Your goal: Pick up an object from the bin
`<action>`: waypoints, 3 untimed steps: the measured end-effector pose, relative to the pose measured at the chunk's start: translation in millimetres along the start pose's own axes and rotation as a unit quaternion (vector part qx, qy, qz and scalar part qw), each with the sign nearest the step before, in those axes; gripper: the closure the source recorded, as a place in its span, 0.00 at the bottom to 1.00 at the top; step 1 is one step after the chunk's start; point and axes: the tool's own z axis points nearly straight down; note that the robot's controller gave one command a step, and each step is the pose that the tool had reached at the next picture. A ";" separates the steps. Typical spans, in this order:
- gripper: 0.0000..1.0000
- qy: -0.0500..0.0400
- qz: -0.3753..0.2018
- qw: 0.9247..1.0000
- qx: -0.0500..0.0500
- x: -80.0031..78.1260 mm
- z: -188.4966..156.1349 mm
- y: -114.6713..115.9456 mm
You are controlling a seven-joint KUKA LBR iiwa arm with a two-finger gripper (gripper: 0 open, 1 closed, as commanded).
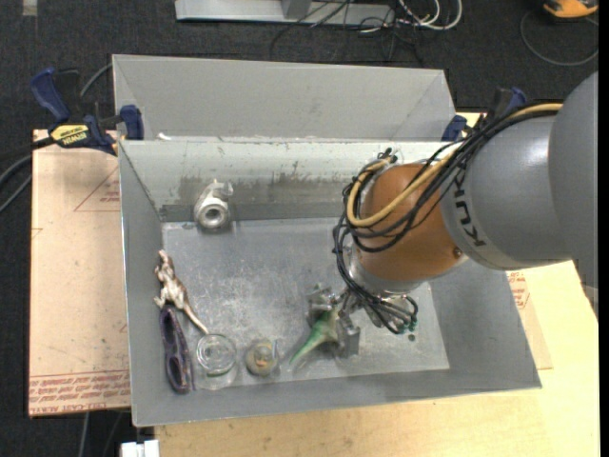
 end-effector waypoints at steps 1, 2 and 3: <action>1.00 -0.004 0.001 1.000 0.001 -1.6 -26.4 -0.1; 1.00 -0.006 0.001 1.000 0.002 -3.1 -34.4 -0.5; 1.00 -0.004 0.001 1.000 0.001 -2.2 -40.3 0.0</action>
Offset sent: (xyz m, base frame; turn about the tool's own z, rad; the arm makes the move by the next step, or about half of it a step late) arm 0.0001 0.0001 0.0167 0.0000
